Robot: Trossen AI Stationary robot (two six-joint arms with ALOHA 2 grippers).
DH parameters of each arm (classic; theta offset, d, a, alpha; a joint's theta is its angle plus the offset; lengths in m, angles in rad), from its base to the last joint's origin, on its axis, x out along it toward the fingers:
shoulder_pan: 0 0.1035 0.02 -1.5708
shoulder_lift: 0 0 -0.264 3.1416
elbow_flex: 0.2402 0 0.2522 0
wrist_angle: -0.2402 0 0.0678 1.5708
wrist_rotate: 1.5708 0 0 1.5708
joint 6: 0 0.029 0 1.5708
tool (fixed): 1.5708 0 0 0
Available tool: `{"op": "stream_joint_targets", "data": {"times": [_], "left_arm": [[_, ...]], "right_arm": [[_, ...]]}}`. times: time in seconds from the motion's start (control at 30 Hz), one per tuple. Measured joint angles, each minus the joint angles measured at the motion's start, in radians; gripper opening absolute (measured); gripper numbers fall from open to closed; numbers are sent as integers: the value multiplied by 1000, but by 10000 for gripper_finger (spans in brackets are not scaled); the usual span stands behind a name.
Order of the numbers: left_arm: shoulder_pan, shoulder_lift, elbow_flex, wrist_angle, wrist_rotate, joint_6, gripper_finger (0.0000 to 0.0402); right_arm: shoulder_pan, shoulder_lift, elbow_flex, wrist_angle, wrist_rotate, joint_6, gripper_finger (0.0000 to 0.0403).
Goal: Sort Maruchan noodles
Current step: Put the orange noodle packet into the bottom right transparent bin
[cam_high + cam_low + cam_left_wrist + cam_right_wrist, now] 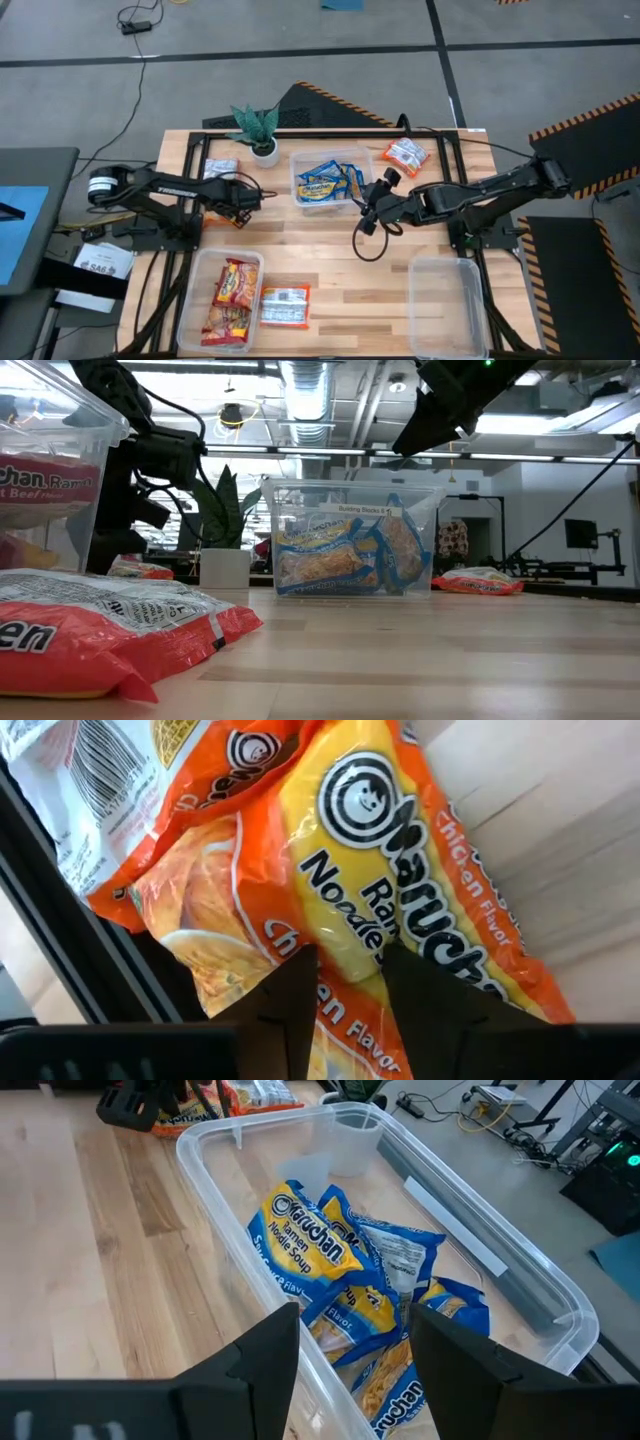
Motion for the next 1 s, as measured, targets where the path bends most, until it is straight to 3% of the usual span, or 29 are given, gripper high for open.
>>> {"op": "stream_joint_targets", "data": {"times": [0.23,0.43,1.0], "left_arm": [[-36,-15,8,-9,-17,27,10],[-96,-85,72,-32,-27,67,0],[-297,-348,288,-170,-211,24,0]], "right_arm": [[0,0,0,0,0,0,210],[0,0,0,-6,0,0,210],[0,0,0,-3,0,-1,210]]}}
